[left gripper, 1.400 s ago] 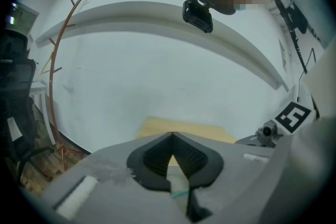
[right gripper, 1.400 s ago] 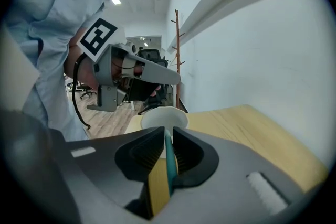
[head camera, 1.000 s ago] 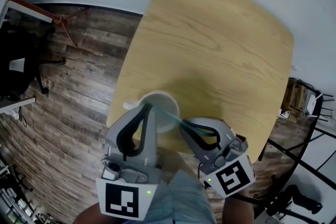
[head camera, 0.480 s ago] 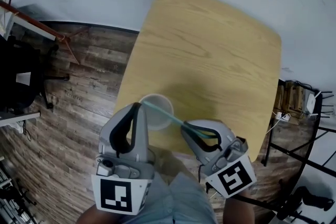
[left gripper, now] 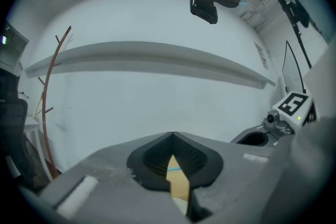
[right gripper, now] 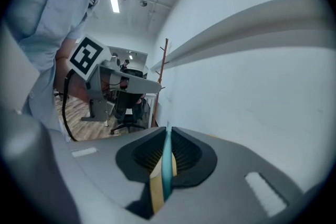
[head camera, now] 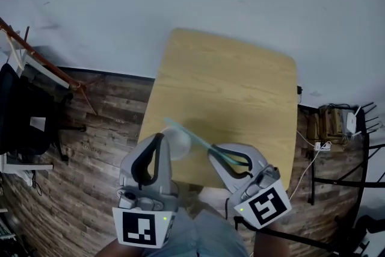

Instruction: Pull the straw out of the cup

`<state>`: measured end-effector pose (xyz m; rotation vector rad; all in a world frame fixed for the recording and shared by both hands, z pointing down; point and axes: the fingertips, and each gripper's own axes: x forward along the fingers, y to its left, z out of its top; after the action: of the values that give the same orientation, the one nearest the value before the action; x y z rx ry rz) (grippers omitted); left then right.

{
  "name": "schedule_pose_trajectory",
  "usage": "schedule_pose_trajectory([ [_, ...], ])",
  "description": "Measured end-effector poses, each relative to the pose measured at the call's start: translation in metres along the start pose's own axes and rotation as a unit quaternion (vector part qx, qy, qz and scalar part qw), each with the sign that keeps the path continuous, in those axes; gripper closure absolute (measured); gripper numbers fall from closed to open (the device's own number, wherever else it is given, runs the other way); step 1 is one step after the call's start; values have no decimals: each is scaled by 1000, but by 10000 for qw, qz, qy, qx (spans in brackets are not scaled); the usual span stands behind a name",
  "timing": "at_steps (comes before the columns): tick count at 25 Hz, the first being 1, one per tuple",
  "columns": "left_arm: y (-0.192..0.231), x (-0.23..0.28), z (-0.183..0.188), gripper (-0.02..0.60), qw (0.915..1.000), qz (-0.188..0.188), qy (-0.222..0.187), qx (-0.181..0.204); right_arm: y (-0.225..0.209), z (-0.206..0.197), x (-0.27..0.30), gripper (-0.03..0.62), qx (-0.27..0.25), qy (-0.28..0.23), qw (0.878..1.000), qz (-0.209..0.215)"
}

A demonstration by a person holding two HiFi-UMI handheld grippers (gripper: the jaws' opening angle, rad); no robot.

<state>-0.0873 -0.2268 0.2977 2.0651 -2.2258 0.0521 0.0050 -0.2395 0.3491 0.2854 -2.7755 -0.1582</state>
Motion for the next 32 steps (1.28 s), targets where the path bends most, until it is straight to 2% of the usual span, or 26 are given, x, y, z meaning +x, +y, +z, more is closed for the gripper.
schedule_pose_trajectory([
  [4,-17,-11,22,561,9992,-162,-299,218,-10,34,-23,556,37,-411,9982,-430],
  [8,-36,-19,45,561,9970,-281,-628,344,-18,77,-50,555,115,-1047,9906,-868],
  [13,-58,-21,71,561,9934,-468,-956,427,-28,108,-75,554,177,-1351,9815,-1346],
  [21,-67,-15,77,561,9901,-811,-989,574,-39,115,-74,556,272,-1332,9737,-1829],
  [28,-50,-16,78,561,9905,-883,-994,360,-30,118,-53,556,317,-1327,9696,-2032],
  [32,-50,-15,77,561,9892,-1008,-980,419,-31,116,-54,559,326,-1209,9668,-2227],
])
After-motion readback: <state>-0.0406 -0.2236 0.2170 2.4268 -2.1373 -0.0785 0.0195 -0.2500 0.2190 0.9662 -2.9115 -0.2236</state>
